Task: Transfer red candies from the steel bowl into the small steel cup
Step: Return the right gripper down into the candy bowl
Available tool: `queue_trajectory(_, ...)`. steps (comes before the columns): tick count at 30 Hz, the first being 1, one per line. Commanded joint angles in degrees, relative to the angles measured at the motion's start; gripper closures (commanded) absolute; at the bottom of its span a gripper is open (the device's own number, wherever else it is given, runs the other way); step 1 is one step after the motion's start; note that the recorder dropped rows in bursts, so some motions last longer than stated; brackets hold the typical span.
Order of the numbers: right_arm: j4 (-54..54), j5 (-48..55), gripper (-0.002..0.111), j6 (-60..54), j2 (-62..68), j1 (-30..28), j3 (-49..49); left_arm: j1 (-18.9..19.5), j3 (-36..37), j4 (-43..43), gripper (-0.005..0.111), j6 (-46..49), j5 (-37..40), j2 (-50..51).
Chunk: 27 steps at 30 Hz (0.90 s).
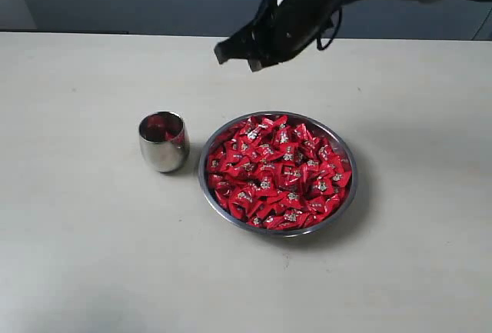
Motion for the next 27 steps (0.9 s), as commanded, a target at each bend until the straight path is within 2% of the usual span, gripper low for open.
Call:
queue_trajectory(1, 0.5, -9.2, 0.108, 0.0, -6.2, -0.5, 13.5, 0.1, 0.2, 0.1, 0.106, -0.1, -0.1, -0.3)
queue_trajectory(7, 0.5, -17.1, 0.108, 0.5, -11.4, -0.5, 25.3, 0.1, 0.2, 0.1, 0.106, -0.1, -0.1, -0.3)
queue_trajectory(12, 0.8, -21.5, 0.108, 0.7, -12.3, -1.4, 30.4, 0.1, 0.2, 0.1, 0.106, -0.1, -0.1, -0.3)
queue_trajectory(22, 1.5, -20.8, 0.108, 0.5, -11.5, -3.1, 30.5, 0.1, 0.2, 0.1, 0.106, -0.1, -0.1, -0.3)
queue_trajectory(27, 2.9, -12.0, 0.108, -1.7, -7.7, -3.1, 24.3, 0.1, 0.2, 0.1, 0.106, -0.1, -0.1, -0.3)
